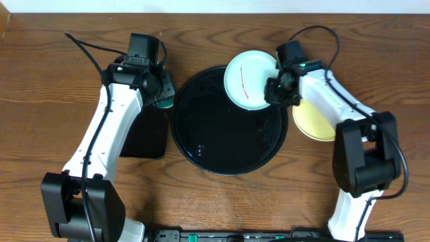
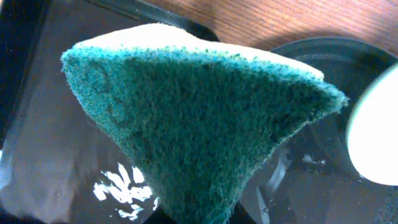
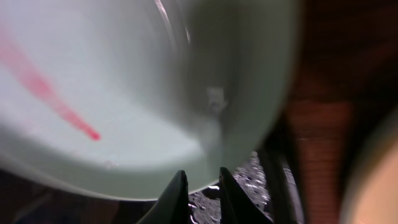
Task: Clean dirty plates on tray and stack at the side
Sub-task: 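Release the yellow plate and grip the pale green plate rim with right gripper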
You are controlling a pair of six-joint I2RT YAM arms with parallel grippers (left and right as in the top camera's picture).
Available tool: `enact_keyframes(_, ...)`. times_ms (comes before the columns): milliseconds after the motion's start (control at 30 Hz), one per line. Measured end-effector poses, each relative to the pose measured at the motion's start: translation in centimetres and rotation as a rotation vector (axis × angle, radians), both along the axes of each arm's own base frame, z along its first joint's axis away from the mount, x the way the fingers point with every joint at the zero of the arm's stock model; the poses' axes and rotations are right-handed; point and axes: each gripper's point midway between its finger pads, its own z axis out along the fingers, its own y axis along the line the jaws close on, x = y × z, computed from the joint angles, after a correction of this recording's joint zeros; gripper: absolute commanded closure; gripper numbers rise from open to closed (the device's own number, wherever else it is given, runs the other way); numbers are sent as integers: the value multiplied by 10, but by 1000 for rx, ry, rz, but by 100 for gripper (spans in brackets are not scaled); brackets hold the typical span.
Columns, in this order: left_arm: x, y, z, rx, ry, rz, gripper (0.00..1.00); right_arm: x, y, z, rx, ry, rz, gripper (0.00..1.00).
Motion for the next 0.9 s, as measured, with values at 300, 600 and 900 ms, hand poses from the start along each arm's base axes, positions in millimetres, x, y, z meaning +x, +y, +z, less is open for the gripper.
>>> enact_keyframes(300,-1,0,-1,0,3,0,93,-17,21,-16,-26,53,44,83)
enact_keyframes(600,0,0,-1,0,2,0,92,-49,57,-18,-56,99,156,82)
enact_keyframes(900,0,0,-1,0,2,0,92,-70,90,-18,-67,100,255,63)
